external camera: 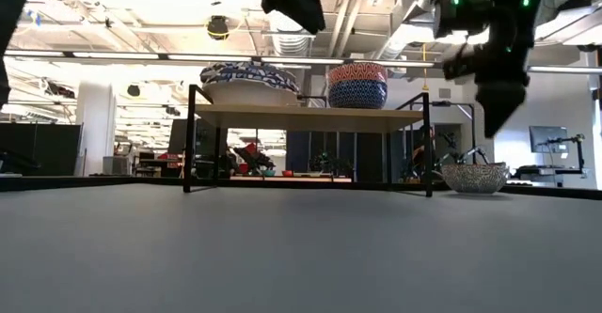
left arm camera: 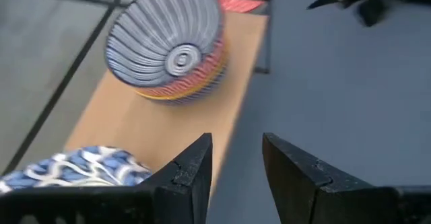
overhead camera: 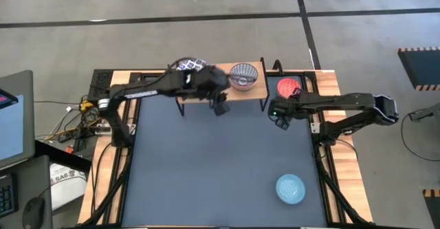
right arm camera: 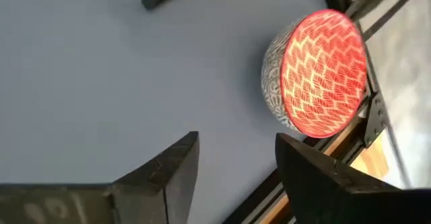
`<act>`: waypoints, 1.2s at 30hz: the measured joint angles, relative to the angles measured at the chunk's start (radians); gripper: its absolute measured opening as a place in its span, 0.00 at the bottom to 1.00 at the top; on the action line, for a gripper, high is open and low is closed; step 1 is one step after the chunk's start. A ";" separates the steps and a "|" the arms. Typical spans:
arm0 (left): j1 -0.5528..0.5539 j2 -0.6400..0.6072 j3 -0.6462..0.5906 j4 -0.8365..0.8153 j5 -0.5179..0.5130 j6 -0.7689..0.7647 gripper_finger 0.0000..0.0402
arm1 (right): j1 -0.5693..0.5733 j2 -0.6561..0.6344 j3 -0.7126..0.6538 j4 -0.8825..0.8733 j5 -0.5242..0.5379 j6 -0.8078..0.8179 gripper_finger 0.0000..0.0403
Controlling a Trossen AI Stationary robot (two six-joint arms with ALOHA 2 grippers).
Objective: Place and stack bowls onto a shelf
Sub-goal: Stack the red patterned bowl on top of the blue patterned bowl on the shelf
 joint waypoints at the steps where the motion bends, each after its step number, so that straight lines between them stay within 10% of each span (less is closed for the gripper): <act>1: -0.014 -0.036 -0.063 0.045 0.000 -0.003 0.29 | -0.013 0.000 -0.018 0.016 -0.002 -0.032 0.56; 21: -0.313 -0.507 -1.000 0.655 -0.160 -0.121 0.29 | -0.417 0.000 -0.069 0.301 -0.195 -0.483 0.46; 36: -0.317 -0.607 -1.053 0.669 -0.215 -0.070 0.29 | -0.623 0.010 -0.069 0.403 -0.419 -0.445 0.46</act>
